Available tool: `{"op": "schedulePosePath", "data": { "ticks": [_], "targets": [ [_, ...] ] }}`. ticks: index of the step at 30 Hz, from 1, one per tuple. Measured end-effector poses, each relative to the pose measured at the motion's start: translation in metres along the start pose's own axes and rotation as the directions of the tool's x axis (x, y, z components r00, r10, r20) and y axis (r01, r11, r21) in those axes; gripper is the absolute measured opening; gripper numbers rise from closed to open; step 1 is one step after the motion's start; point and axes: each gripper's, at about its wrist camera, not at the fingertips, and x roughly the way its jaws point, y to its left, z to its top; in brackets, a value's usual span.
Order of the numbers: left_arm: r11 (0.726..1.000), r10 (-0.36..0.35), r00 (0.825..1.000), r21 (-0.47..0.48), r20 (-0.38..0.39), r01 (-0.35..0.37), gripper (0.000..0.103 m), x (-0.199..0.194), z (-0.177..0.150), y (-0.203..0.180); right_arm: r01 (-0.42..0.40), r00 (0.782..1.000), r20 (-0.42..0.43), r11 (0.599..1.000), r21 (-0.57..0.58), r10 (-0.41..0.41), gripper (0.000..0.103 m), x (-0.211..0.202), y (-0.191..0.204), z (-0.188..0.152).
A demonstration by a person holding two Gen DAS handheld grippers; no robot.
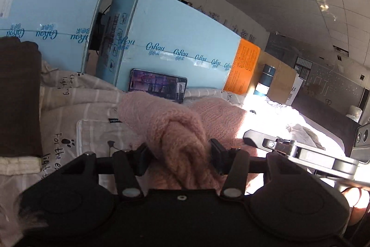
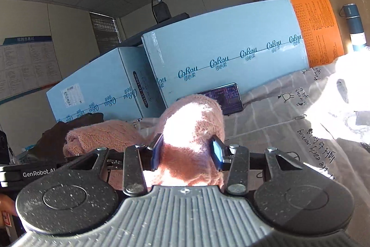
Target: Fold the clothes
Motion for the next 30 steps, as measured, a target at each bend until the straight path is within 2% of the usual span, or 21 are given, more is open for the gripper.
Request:
{"op": "schedulePosePath", "data": {
  "ticks": [1,3,5,6,8,10,13,15,17,20,22,26,28,30],
  "targets": [
    [1.000,0.003,1.000,-0.014,-0.017,-0.004,0.069,0.002,-0.002,0.002,0.027,0.999,-0.029,1.000,-0.013,-0.027,0.048,0.004,0.000,-0.003],
    [0.999,0.005,0.999,-0.043,-0.035,-0.006,0.081,0.003,-0.004,0.007,0.072,0.995,-0.067,0.997,-0.029,-0.074,0.063,0.009,0.000,-0.006],
    [0.997,-0.007,1.000,-0.074,-0.004,0.007,0.095,-0.004,-0.002,0.013,0.102,0.994,-0.033,0.994,-0.044,-0.104,0.076,0.002,-0.001,-0.004],
    [0.996,-0.017,1.000,-0.093,0.026,0.019,0.097,-0.010,0.000,0.018,0.127,0.992,-0.005,0.990,-0.066,-0.128,0.082,-0.002,-0.001,-0.003],
    [0.992,-0.017,0.997,-0.124,0.081,0.027,0.102,-0.020,0.008,0.025,0.159,0.987,0.049,0.981,-0.111,-0.155,0.082,-0.010,0.003,-0.001],
    [0.989,0.022,0.994,-0.147,0.109,-0.006,0.103,-0.025,0.016,0.033,0.148,0.987,0.085,0.978,-0.149,-0.136,0.083,-0.016,0.010,0.001],
    [0.983,0.079,0.990,-0.176,0.119,-0.058,0.103,-0.029,0.020,0.044,0.011,0.998,0.059,0.977,-0.215,0.002,0.085,-0.019,0.029,0.003],
    [0.979,0.096,0.987,-0.194,0.127,-0.070,0.103,-0.032,0.020,0.052,-0.114,0.993,0.003,0.955,-0.275,0.120,0.085,-0.014,0.049,0.000],
    [0.973,0.107,0.984,-0.217,0.141,-0.074,0.103,-0.034,0.021,0.058,-0.220,0.976,-0.058,0.925,-0.311,0.212,0.085,-0.004,0.068,-0.005],
    [0.966,0.109,0.982,-0.248,0.153,-0.069,0.103,-0.035,0.021,0.067,-0.314,0.949,-0.140,0.890,-0.330,0.283,0.085,0.016,0.094,-0.010],
    [0.965,0.102,0.982,-0.256,0.161,-0.058,0.103,-0.036,0.021,0.070,-0.321,0.945,-0.175,0.892,-0.318,0.277,0.085,0.031,0.105,-0.011],
    [0.962,0.074,0.984,-0.273,0.165,-0.026,0.103,-0.034,0.019,0.074,-0.254,0.955,-0.219,0.932,-0.260,0.199,0.085,0.057,0.108,-0.014],
    [0.960,0.061,0.985,-0.280,0.161,-0.013,0.103,-0.033,0.018,0.077,-0.231,0.956,-0.236,0.940,-0.252,0.172,0.079,0.065,0.105,-0.017],
    [0.959,0.046,0.986,-0.282,0.158,0.000,0.103,-0.031,0.017,0.077,-0.230,0.958,-0.234,0.936,-0.268,0.169,0.059,0.066,0.104,-0.020]
  ]
}}
